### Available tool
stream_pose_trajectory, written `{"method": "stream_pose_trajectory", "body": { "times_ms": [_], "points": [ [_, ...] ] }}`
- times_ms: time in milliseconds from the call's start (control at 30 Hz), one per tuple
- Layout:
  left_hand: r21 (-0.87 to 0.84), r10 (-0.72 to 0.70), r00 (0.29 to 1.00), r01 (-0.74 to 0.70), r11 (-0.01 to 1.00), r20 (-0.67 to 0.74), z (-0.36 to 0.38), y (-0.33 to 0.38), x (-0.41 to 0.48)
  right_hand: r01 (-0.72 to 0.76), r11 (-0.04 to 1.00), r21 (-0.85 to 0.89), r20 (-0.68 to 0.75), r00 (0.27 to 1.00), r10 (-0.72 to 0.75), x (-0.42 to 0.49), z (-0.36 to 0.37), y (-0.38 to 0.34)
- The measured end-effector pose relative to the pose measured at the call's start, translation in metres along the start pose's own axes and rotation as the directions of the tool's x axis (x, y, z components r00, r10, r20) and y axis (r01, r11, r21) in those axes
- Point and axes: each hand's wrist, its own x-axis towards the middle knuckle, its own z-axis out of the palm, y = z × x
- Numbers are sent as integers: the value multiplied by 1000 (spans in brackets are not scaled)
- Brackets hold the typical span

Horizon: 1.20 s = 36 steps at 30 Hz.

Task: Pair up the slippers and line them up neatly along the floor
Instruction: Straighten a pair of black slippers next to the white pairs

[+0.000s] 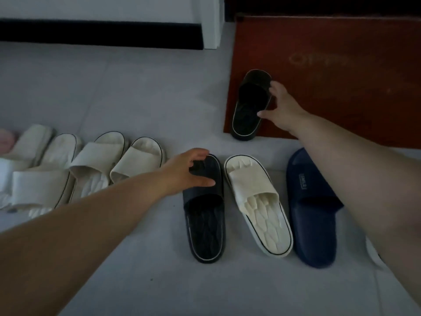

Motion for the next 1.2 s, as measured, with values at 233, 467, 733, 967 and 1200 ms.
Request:
{"method": "stream_pose_trajectory", "body": {
  "times_ms": [233,467,733,967,1200],
  "points": [
    [187,-120,991,128,974,-50,27,9,-12,-64,978,201,-34,997,72,15,-10,38],
    [292,-97,994,78,953,51,16,-16,14,-67,985,158,3,998,67,32,-4,44],
    [258,10,1000,-11,966,6,15,-56,9,-8,998,-58,-41,999,5,63,10,17],
    [180,12,1000,-13,984,8,14,-59,9,-190,888,-418,-150,979,139,73,23,14],
    [369,27,999,-36,929,30,6,-52,17,-40,992,-120,-284,959,4,35,32,-1]
  ]
}}
